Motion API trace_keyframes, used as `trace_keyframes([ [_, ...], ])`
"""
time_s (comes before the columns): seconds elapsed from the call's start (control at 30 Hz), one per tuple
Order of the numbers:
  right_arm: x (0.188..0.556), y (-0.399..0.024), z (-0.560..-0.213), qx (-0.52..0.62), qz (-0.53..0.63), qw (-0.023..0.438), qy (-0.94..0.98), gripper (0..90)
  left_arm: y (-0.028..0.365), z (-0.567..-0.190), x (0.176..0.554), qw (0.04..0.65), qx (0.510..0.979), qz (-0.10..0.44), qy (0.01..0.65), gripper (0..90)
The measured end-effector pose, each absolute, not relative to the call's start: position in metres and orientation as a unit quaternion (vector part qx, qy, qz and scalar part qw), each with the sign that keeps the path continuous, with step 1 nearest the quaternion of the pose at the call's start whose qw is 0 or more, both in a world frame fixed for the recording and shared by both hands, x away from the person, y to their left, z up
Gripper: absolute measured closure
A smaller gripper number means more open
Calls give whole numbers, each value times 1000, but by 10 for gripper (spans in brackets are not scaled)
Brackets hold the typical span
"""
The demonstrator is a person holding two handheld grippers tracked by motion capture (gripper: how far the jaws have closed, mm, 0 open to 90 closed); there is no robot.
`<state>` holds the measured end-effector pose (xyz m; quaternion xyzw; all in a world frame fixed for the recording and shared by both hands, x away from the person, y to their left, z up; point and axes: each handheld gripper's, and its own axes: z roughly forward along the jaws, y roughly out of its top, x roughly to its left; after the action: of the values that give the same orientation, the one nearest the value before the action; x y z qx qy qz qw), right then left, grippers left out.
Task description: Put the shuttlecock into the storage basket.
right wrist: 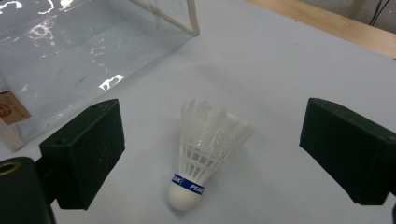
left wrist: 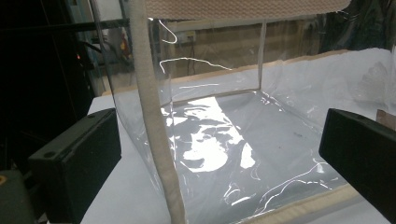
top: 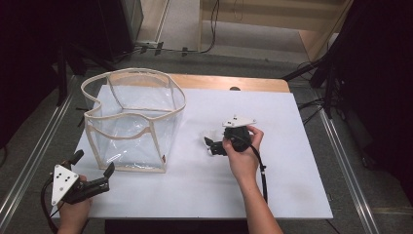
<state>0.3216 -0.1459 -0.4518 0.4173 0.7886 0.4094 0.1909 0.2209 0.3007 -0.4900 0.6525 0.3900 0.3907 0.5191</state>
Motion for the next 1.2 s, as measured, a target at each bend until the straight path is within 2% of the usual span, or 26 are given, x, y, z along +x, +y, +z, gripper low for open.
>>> trace_keyframes([
  [0.27,324,-141,-454,418,397,185,796,53,301,-490,221,519,652,391,390,0],
  [0.37,326,-139,-456,423,385,184,799,107,301,-490,221,520,652,391,391,0],
  [0.83,331,-135,-464,440,357,170,807,121,301,-490,221,520,652,390,390,0],
  [1.2,335,-132,-470,454,329,154,814,223,301,-490,221,519,654,390,389,0],
])
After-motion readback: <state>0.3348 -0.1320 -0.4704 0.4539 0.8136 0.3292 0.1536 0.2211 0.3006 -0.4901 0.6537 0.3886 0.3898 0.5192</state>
